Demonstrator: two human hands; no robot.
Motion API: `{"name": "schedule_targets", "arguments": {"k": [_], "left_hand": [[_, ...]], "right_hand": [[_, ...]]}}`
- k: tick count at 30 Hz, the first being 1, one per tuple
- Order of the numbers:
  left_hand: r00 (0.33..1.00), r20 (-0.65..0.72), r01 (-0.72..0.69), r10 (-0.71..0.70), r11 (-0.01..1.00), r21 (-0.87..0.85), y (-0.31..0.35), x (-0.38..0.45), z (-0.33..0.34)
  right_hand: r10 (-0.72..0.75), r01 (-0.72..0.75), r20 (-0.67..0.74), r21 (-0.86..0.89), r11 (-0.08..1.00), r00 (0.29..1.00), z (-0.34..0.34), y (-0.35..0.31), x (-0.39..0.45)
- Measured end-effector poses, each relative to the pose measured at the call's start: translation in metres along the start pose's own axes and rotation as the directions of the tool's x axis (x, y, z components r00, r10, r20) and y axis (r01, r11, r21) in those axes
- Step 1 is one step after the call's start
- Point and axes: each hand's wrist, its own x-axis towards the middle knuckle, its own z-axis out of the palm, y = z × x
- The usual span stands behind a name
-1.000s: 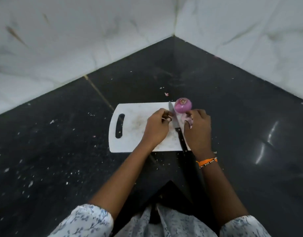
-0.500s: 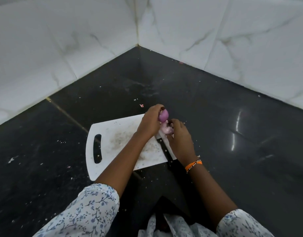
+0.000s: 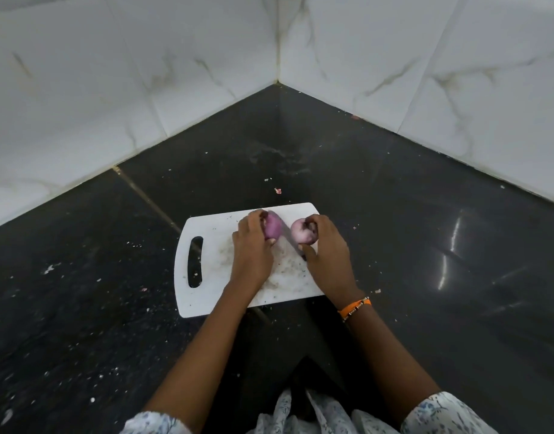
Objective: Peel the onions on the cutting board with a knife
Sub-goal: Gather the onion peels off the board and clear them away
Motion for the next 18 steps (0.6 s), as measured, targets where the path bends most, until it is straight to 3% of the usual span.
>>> {"name": "schedule_targets", "arguments": {"k": [4, 9, 12, 16, 18], "left_hand": [[0.995, -0.069, 0.072, -0.07, 0.997, 0.031, -0.017, -0.023, -0.006], [0.993, -0.108, 0.047, -0.043, 0.998, 0.031, -0.021, -0.029, -0.01], [0.994, -0.105, 0.01, -0.007, 1.0, 0.026, -0.023, -0.028, -0.013], [0.995, -0.098, -0.021, 0.021, 1.0, 0.004, -0.027, -0.029, -0.013], [0.994, -0.11, -0.021, 0.02, 1.0, -0.006, -0.028, -0.029, -0.013]], "right_hand": [[-0.077, 0.078, 0.094, -0.001, 0.997, 0.993, 0.019, -0.01, -0.006], [-0.053, 0.071, 0.185, -0.089, 0.994, 0.981, 0.025, -0.012, -0.007], [-0.042, 0.061, 0.15, -0.128, 0.99, 0.988, 0.014, -0.008, -0.006], [0.056, -0.003, 0.151, -0.33, 0.944, 0.987, 0.002, 0.004, -0.018], [0.095, -0.048, 0.135, -0.314, 0.948, 0.986, 0.001, 0.006, -0.021]]}}
